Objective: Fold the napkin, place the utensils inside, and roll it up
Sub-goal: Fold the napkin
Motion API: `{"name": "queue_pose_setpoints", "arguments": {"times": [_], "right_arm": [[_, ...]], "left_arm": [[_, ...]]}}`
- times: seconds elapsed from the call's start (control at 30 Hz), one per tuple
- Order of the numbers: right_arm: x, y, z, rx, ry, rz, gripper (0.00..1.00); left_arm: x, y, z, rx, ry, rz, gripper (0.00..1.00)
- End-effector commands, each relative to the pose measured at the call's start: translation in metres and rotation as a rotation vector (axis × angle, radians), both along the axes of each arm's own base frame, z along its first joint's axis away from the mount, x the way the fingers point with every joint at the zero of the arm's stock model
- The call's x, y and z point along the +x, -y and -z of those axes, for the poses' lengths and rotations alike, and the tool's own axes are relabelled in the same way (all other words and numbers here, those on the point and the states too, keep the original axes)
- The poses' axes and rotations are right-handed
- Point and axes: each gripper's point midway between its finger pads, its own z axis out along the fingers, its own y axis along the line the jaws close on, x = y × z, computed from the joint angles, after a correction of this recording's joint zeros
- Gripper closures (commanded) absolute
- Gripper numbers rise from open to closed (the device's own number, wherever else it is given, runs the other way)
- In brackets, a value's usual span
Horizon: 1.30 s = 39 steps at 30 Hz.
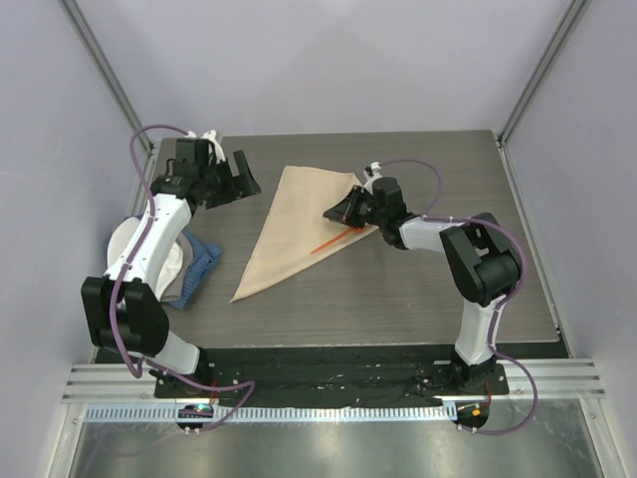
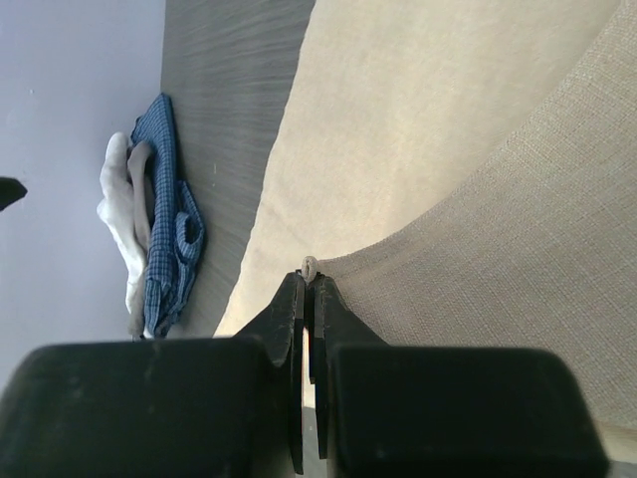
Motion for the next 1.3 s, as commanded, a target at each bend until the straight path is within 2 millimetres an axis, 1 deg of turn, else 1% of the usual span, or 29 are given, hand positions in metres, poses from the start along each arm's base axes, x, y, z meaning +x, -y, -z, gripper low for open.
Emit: {"name": "queue_pose_setpoints", "arguments": {"times": [0.0,0.03,0.13,0.17,0.27,0.43,0.5,0.67,0.77,0.8,0.87,0.9,0.97,1.0,1.07,1.13,1.17,1.23,1.27], "right_arm": [[-0.013,-0.021,-0.035,0.059,0.084,-0.03,0.99],[-0.018,-0.027,-0.035,0.063,0.078,-0.043,0.99],[-0.027,-0.037,-0.032,0.067,0.07,-0.06,0.99],[-0.032,-0.043,-0.031,0.067,0.068,-0.075,0.99],[-0.04,-0.05,-0.026,0.058,0.061,-0.089,0.99],[-0.048,-0.053,-0.016,0.044,0.041,-0.097,0.99],[-0.054,-0.056,-0.012,0.029,0.034,-0.109,0.99],[-0.06,-0.058,-0.001,0.01,0.014,-0.116,0.99],[-0.062,-0.061,0.0,0.0,0.019,-0.13,0.83],[-0.063,-0.063,-0.003,0.0,0.029,-0.138,0.7],[-0.067,-0.065,-0.006,-0.02,0.047,-0.171,0.62],[-0.067,-0.067,-0.013,-0.02,0.067,-0.183,0.55],[-0.07,-0.068,-0.018,-0.041,0.093,-0.213,0.51],[-0.07,-0.068,-0.03,-0.033,0.119,-0.221,0.5],[-0.071,-0.067,-0.038,-0.053,0.156,-0.239,0.47],[-0.069,-0.065,-0.062,-0.056,0.21,-0.243,0.46],[-0.069,-0.062,-0.065,-0.086,0.226,-0.251,0.45],[-0.066,-0.056,-0.089,-0.093,0.275,-0.248,0.45],[-0.063,-0.052,-0.096,-0.101,0.297,-0.244,0.44]], "left_arm": [[0.001,0.007,-0.027,-0.037,0.084,0.018,0.09],[0.001,0.006,-0.027,-0.036,0.086,0.017,0.09],[0.001,0.007,-0.029,-0.042,0.089,0.02,0.09],[0.0,0.007,-0.029,-0.041,0.089,0.019,0.09],[0.0,0.009,-0.029,-0.048,0.087,0.023,0.09],[0.0,0.01,-0.029,-0.057,0.088,0.026,0.09],[-0.001,0.01,-0.03,-0.058,0.091,0.027,0.09],[0.0,0.012,-0.029,-0.065,0.086,0.031,0.09],[0.0,0.012,-0.028,-0.066,0.082,0.028,0.09],[0.0,0.012,-0.027,-0.066,0.081,0.03,0.09],[0.0,0.011,-0.026,-0.063,0.08,0.028,0.09],[0.001,0.011,-0.027,-0.062,0.083,0.024,0.09],[0.001,0.009,-0.023,-0.055,0.078,0.021,0.09],[0.002,0.009,-0.022,-0.05,0.076,0.017,0.09],[0.003,0.005,-0.017,-0.033,0.068,0.0,0.09],[0.0,0.001,-0.01,-0.016,0.051,-0.013,0.09],[-0.005,-0.003,-0.002,-0.001,0.035,-0.03,0.09],[-0.014,-0.008,0.009,0.017,0.009,-0.048,0.09],[-0.023,-0.013,0.025,0.037,-0.03,-0.064,0.09]]}}
